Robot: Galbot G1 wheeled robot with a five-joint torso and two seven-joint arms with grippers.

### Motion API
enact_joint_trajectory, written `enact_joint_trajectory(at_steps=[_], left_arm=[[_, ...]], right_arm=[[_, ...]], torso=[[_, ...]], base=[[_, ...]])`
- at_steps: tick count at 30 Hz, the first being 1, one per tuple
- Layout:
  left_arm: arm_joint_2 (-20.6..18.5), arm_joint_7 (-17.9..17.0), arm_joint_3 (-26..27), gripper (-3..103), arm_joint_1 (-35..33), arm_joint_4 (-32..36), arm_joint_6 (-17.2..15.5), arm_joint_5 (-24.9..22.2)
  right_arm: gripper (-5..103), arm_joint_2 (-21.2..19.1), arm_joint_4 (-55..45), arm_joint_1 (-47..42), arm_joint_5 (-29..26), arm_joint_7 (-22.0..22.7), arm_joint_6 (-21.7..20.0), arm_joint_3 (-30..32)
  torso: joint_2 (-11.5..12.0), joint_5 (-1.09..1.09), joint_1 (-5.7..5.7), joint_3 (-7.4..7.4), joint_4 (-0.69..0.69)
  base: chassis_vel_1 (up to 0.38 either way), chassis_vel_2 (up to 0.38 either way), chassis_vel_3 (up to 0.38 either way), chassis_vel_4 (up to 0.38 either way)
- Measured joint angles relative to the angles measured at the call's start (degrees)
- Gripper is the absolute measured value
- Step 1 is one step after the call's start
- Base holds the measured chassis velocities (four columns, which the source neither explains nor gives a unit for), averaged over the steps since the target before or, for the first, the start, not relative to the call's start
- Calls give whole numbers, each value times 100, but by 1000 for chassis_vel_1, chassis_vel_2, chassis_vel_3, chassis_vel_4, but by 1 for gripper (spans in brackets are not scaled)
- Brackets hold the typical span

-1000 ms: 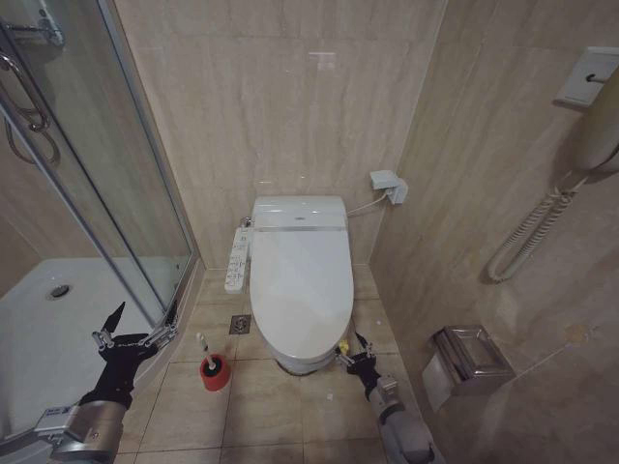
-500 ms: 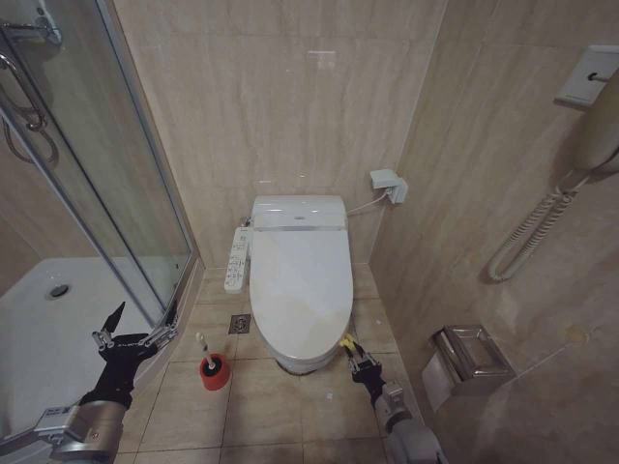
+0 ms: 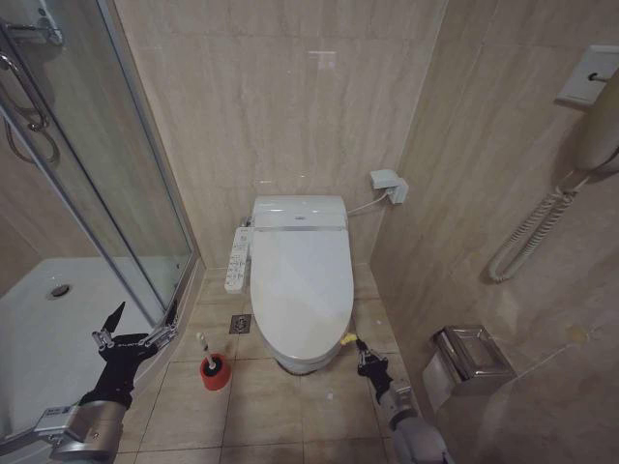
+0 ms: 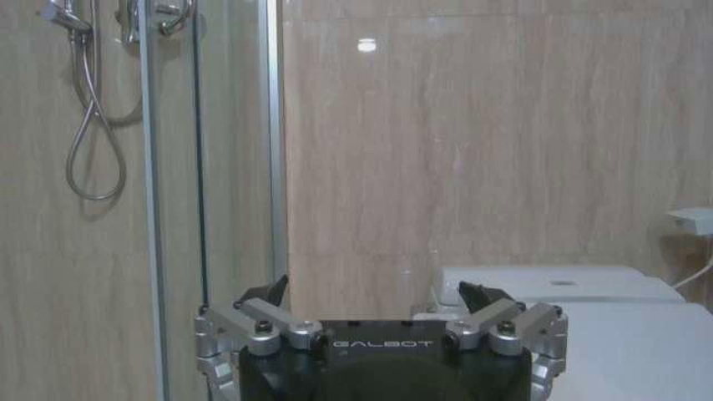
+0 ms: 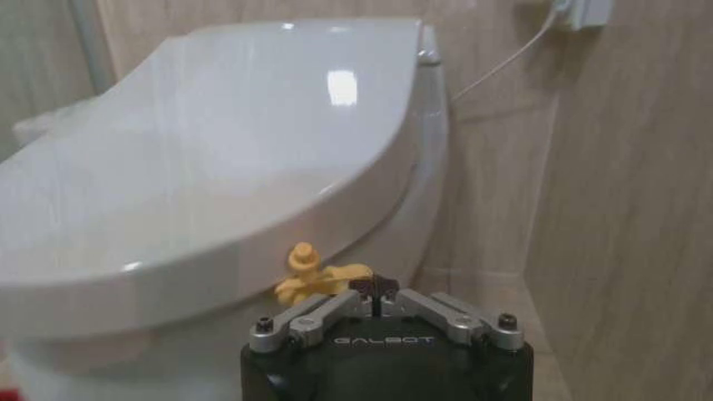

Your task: Open the toilet lid, clean the toilet bowl with a toilet brush, close the toilet lid, and flush.

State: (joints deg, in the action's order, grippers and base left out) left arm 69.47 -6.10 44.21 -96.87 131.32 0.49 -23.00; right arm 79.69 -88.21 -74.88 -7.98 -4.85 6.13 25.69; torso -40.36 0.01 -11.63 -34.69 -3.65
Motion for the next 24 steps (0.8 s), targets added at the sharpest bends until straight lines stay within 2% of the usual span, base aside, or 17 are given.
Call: enact_joint_trajectory(at_steps=[18, 24], left_arm=[[0, 0, 0, 100, 0, 0, 0, 0], [0, 0, 0, 100, 0, 0, 0, 0]], right_arm=[[0, 57, -1913, -456, -986, 456, -450, 564], [0, 33, -2741, -482, -1290, 806, -804, 724]], torso=[[0, 0, 0, 0, -1], [0, -2, 0, 0, 1]], base=[[0, 0, 0, 0], [0, 0, 0, 0]])
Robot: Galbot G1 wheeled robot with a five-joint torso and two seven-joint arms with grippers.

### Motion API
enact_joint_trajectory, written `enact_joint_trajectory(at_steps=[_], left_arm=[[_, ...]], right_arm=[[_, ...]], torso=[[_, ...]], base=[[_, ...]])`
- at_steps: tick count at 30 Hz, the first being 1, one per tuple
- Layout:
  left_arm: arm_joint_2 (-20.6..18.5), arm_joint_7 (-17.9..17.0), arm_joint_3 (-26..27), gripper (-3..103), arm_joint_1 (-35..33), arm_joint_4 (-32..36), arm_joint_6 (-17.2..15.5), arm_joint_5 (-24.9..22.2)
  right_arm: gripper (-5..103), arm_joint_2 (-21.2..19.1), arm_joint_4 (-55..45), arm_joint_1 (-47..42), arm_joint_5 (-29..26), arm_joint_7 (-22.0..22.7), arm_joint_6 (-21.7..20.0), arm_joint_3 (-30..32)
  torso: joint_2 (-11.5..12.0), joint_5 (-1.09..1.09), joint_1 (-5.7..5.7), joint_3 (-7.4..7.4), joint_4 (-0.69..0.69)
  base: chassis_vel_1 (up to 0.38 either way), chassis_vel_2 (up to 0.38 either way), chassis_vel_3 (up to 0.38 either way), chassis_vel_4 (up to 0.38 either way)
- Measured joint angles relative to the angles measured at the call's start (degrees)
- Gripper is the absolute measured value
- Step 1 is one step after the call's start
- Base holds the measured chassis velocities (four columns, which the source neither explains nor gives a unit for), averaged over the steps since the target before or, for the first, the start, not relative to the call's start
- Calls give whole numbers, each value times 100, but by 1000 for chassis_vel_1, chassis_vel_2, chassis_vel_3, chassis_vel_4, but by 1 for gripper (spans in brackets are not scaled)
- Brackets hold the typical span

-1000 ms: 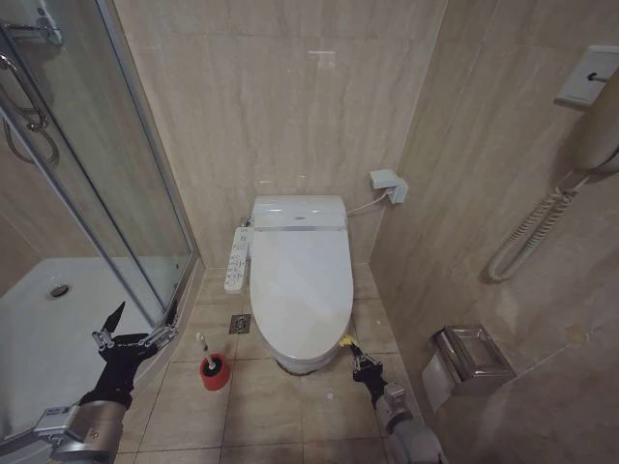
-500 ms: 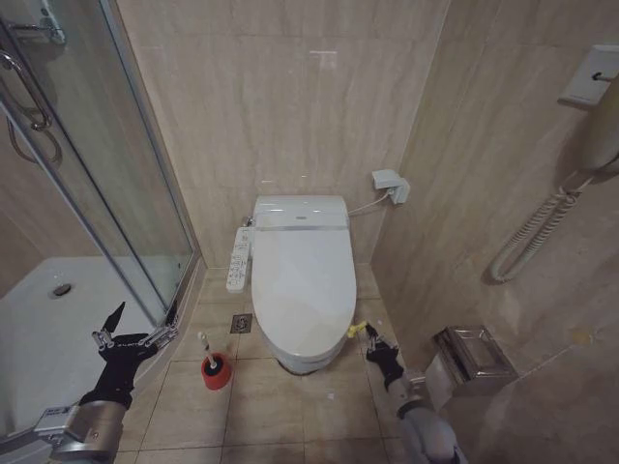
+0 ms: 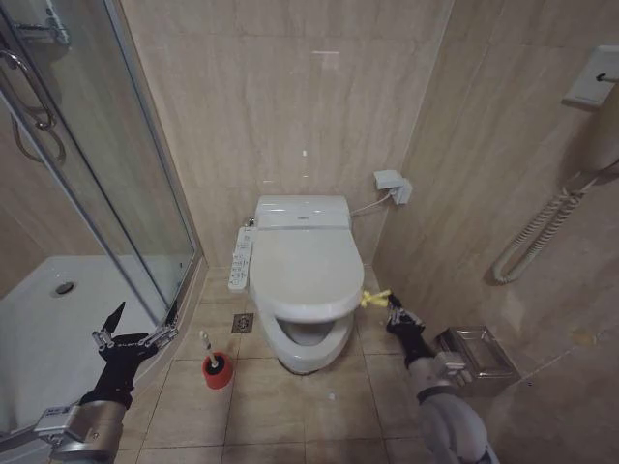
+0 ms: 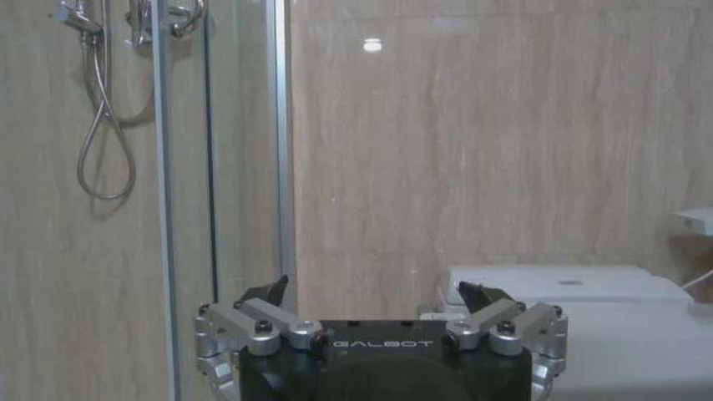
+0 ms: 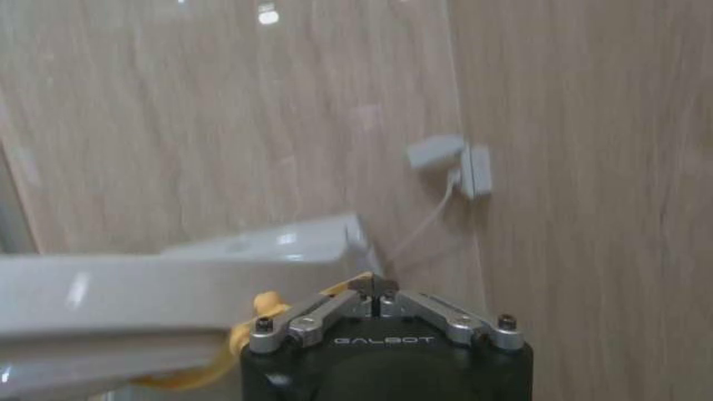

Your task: Open the toilet lid, clean the toilet bowl with a toilet brush, close the toilet lid, and flush.

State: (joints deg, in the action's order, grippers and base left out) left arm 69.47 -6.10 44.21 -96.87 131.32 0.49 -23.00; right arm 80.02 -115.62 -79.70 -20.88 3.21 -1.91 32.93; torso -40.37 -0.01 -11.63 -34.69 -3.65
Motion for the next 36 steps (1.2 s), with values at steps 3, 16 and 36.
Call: enact_joint_trajectory(at_steps=[3, 16, 36], left_arm=[[0, 0, 0, 100, 0, 0, 0, 0], [0, 0, 0, 100, 0, 0, 0, 0], [0, 0, 0, 100, 0, 0, 0, 0]], right_arm=[[0, -66, -161, 5, -35, 51, -80, 54], [0, -919, -351, 906, -791, 285, -609, 471], [0, -1297, 544, 2678, -1208, 560, -945, -167]], torso=[[0, 0, 0, 0, 0], [0, 1, 0, -1, 1], [0, -1, 0, 0, -6]], base=[[0, 0, 0, 0], [0, 0, 0, 0], [0, 0, 0, 0]])
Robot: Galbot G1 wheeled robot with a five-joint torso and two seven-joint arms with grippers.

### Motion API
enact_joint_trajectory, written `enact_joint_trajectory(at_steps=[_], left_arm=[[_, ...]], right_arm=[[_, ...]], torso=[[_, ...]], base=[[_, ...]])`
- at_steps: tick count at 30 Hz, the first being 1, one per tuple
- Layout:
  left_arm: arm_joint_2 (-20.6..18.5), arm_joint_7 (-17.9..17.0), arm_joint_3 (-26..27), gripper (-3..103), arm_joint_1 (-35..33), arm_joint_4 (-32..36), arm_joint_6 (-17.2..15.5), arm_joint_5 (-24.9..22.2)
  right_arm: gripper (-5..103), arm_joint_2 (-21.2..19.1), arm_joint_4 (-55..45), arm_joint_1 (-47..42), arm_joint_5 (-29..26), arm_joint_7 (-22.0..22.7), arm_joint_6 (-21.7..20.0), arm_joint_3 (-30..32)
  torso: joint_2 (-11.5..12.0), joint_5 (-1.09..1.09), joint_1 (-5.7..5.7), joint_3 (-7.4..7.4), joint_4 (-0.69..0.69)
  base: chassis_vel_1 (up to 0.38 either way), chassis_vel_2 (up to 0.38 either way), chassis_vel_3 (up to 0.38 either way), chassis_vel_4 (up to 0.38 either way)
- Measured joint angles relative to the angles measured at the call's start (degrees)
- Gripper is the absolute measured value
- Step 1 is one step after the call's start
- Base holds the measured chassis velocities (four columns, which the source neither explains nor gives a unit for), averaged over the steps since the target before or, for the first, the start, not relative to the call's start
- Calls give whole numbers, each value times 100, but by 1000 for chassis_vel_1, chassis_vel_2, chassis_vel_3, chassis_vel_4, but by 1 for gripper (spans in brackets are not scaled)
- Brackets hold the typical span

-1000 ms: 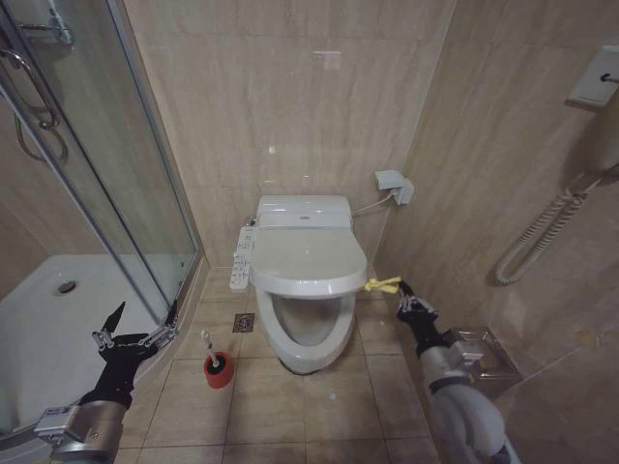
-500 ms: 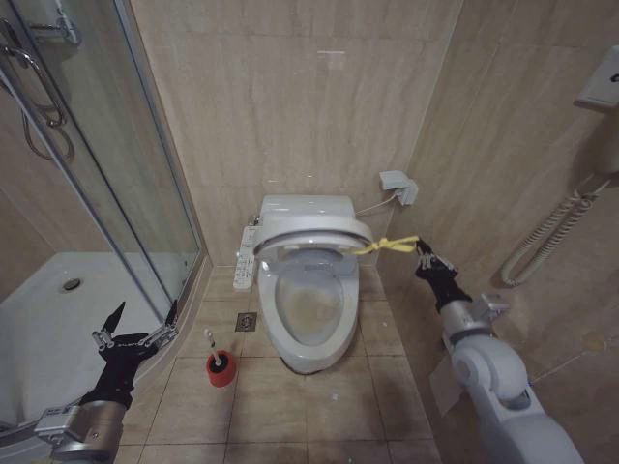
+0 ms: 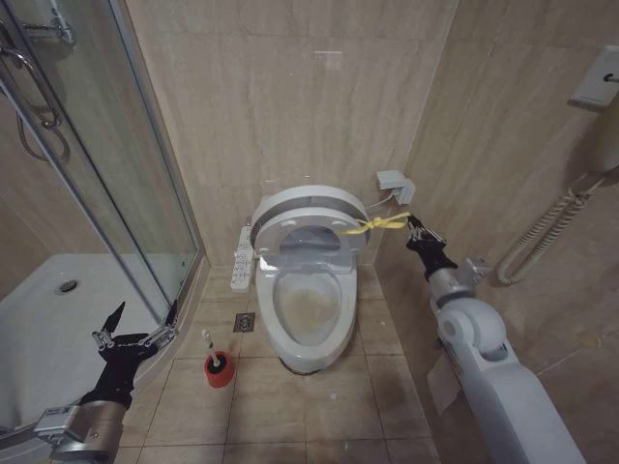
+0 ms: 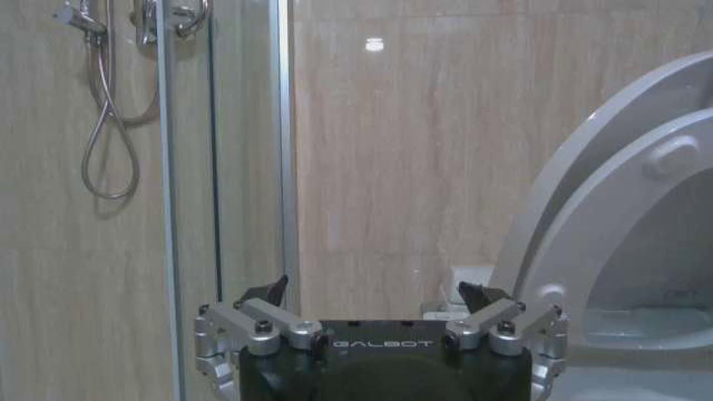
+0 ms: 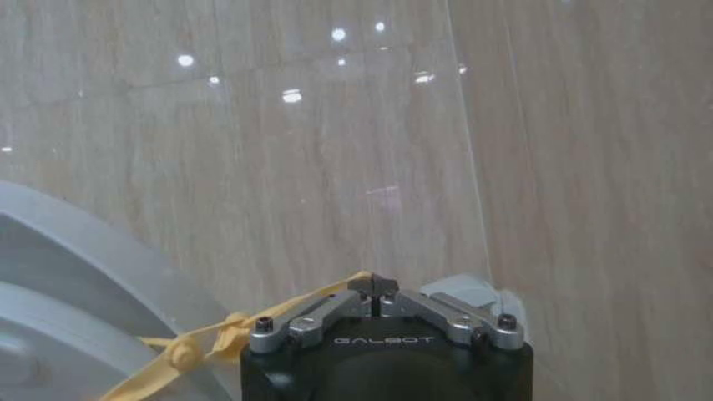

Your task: Open the toilet lid, clean the toilet bowl with a toilet brush, close the toilet lid, and flush.

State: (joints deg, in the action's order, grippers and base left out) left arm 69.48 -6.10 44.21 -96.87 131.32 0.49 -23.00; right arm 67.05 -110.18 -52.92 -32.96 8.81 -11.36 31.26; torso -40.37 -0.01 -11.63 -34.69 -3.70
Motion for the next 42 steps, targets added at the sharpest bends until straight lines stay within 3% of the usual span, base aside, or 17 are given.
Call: enact_joint_trajectory(at_steps=[16, 29, 42], left_arm=[[0, 0, 0, 100, 0, 0, 0, 0], [0, 0, 0, 100, 0, 0, 0, 0], [0, 0, 0, 100, 0, 0, 0, 0]], right_arm=[[0, 398, 1428, 1697, 113, 132, 48, -834], [0, 736, 2604, 2643, 387, 169, 242, -1366], [0, 810, 3418, 3410, 463, 258, 309, -1587]], torso=[[0, 0, 0, 0, 0], [0, 1, 0, -1, 3], [0, 1, 0, -1, 4]], base=[[0, 0, 0, 0], [0, 0, 0, 0], [0, 0, 0, 0]])
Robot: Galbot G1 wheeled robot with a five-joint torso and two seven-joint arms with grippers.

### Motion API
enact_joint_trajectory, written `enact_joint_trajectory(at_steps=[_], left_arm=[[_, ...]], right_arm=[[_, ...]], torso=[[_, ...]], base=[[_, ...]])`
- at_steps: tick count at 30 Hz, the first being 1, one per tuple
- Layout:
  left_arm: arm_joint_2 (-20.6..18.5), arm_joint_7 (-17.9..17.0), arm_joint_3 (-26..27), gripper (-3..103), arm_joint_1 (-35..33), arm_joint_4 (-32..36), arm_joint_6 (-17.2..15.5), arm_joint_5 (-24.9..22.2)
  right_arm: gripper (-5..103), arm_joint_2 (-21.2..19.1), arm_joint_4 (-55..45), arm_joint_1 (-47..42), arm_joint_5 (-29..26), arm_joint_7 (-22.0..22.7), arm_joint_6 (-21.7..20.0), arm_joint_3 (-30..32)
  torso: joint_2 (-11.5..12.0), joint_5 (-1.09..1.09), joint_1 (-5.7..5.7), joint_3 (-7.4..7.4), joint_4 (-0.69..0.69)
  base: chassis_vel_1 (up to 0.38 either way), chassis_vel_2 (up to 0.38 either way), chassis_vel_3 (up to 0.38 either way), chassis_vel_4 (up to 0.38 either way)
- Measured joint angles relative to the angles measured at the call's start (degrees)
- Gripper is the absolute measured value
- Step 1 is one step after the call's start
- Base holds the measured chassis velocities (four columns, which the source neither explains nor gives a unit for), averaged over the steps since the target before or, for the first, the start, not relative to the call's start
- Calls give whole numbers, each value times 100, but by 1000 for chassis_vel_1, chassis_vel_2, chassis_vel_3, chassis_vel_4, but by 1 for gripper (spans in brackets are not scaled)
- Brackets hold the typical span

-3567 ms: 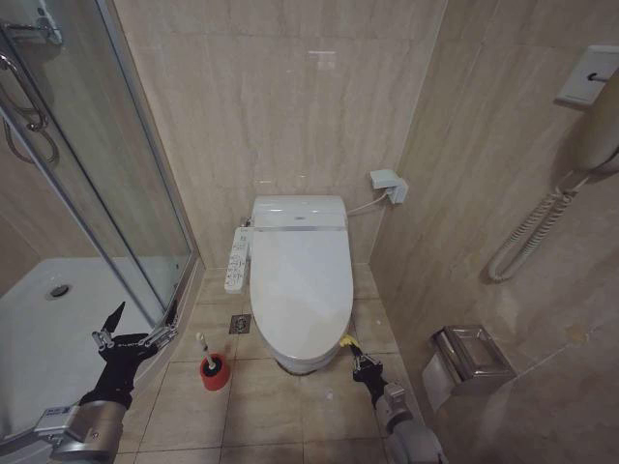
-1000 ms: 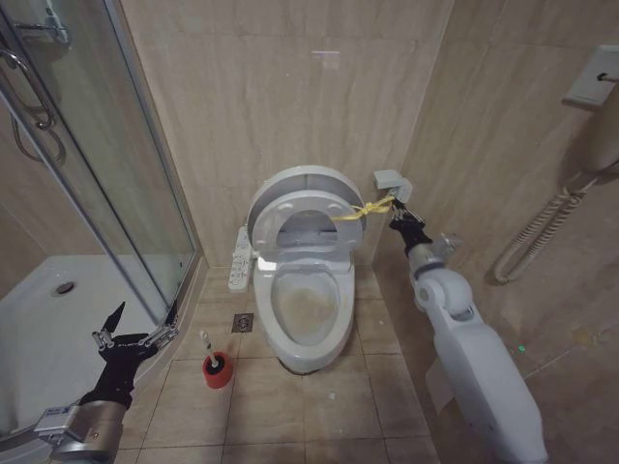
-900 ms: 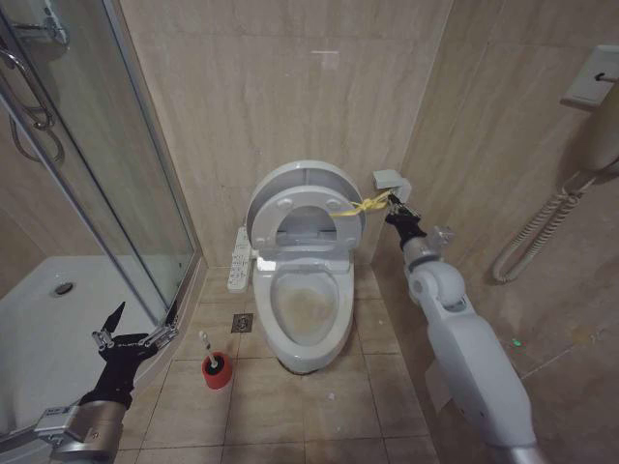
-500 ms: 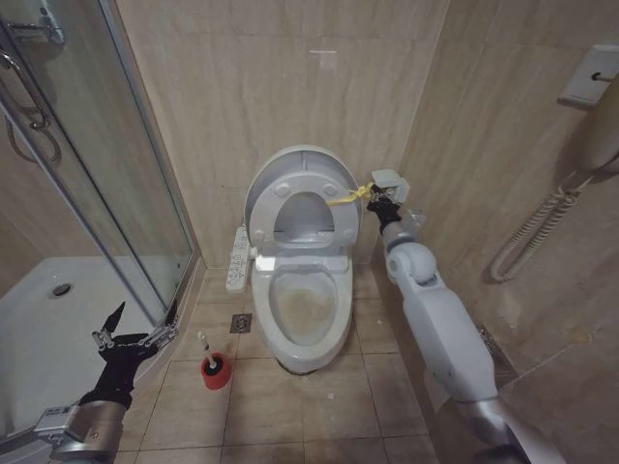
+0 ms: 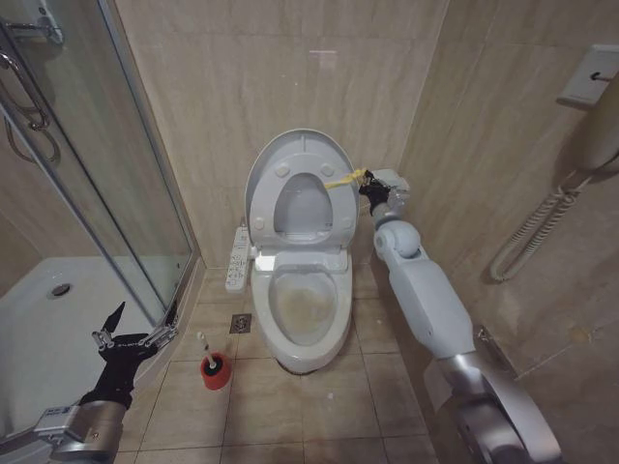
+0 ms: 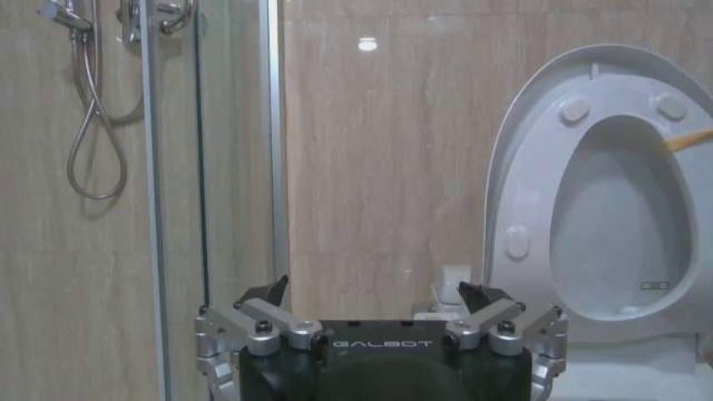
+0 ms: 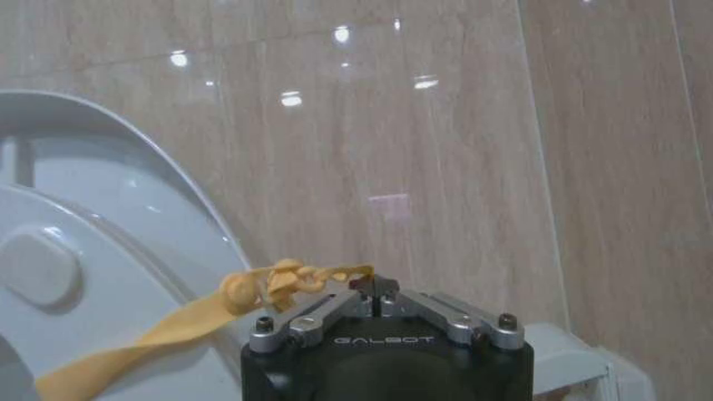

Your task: Open the toilet lid, clean the toilet bowl with a toilet brush, close the toilet lid, and flush.

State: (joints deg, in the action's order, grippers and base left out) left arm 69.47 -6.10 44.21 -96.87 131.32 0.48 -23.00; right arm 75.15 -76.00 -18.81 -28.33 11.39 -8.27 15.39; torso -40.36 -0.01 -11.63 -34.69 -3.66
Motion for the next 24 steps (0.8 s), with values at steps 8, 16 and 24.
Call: enact_joint_trajectory(at_steps=[8, 16, 24], left_arm=[[0, 0, 0, 100, 0, 0, 0, 0], [0, 0, 0, 100, 0, 0, 0, 0], [0, 0, 0, 100, 0, 0, 0, 0]], right_arm=[[0, 42, 28, -15, -1, -58, 153, 99], [0, -31, -138, -117, -30, -210, 111, 91], [0, 49, -120, -116, -121, -271, 374, 66]], torso=[[0, 1, 0, 0, -1], [0, 1, 1, 1, -3], [-1, 1, 2, 1, -2]], base=[[0, 0, 0, 0], [0, 0, 0, 0], [-19, 11, 23, -15]])
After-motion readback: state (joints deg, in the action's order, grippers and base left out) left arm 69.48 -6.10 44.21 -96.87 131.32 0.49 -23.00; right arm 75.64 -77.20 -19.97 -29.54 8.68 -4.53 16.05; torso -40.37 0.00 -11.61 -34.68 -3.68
